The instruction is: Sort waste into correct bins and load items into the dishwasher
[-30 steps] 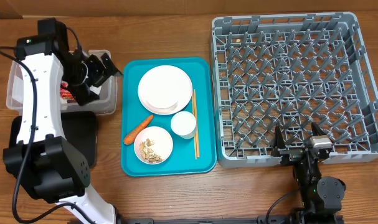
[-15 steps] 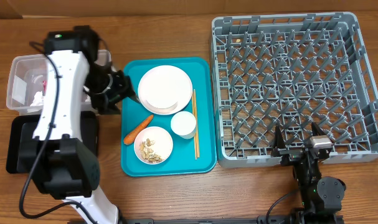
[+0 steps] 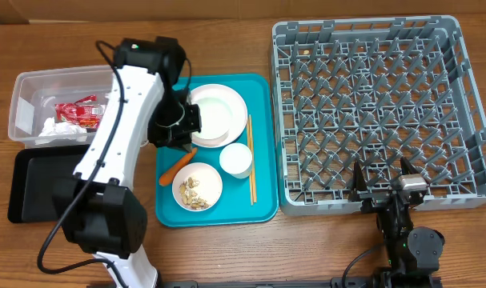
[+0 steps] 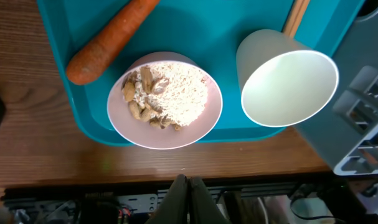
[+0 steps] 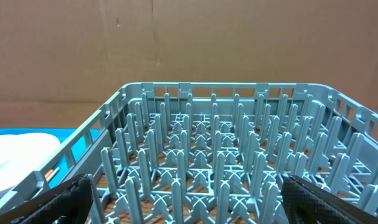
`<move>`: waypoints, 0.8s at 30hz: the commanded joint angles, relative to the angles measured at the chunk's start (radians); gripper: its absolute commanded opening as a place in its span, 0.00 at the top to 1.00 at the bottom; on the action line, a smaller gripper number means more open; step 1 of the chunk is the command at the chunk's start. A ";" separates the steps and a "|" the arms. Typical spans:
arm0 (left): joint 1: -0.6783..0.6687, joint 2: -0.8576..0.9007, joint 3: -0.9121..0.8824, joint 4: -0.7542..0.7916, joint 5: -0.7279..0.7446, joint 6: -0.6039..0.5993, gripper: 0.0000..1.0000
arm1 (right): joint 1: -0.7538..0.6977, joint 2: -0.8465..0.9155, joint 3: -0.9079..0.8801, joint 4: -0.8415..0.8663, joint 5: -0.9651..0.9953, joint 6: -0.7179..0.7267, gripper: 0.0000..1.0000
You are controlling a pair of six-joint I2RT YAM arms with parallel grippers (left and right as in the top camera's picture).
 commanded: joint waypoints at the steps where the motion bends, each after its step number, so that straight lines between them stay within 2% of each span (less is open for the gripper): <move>1: -0.051 0.001 0.001 -0.016 -0.111 -0.033 0.96 | -0.006 -0.010 -0.011 0.005 -0.002 0.005 0.00; 7: -0.162 0.000 -0.001 -0.025 -0.173 -0.084 0.96 | -0.006 -0.010 -0.011 0.005 -0.001 0.005 0.00; 15: -0.296 -0.018 -0.001 -0.025 -0.174 -0.156 0.96 | -0.006 -0.010 -0.011 0.005 -0.002 0.005 0.00; 24: -0.414 -0.169 -0.001 -0.025 -0.315 -0.301 0.96 | -0.006 -0.010 -0.011 0.005 -0.001 0.005 0.00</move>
